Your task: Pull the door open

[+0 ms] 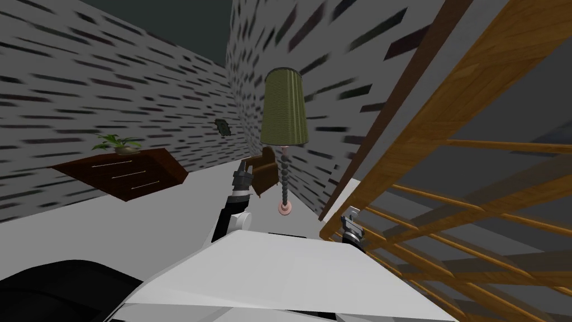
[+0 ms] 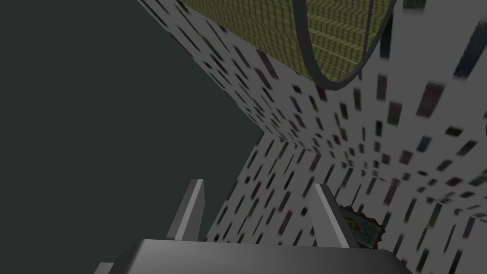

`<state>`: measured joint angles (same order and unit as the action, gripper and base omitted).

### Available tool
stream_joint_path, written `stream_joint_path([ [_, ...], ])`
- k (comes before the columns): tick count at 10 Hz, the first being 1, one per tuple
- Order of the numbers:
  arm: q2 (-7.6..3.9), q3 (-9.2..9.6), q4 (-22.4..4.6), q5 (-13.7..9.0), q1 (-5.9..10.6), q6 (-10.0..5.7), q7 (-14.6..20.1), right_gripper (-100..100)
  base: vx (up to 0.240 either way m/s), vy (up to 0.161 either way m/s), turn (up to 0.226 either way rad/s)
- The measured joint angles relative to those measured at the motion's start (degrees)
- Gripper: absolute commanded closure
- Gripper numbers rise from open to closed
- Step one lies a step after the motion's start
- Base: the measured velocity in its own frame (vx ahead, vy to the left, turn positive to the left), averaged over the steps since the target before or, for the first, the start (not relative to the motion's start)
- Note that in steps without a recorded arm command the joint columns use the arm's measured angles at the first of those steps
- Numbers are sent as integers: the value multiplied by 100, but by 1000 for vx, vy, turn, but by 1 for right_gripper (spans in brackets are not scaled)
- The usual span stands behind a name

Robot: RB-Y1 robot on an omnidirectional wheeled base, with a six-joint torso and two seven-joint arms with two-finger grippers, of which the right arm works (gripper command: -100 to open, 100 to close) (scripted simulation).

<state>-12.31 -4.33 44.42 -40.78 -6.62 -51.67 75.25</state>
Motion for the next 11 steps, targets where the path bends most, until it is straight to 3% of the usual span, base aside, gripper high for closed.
stream_joint_path([
  [1, -8, 40, 63, 15, -27, 29, 24, -100, -185, 36, 55],
  [7, -120, 429, 293, 219, -81, 216, 261, -100, -226, -50, 56],
  [11, -203, 449, 210, 226, -109, 156, 405, -100, 148, -38, 10],
])
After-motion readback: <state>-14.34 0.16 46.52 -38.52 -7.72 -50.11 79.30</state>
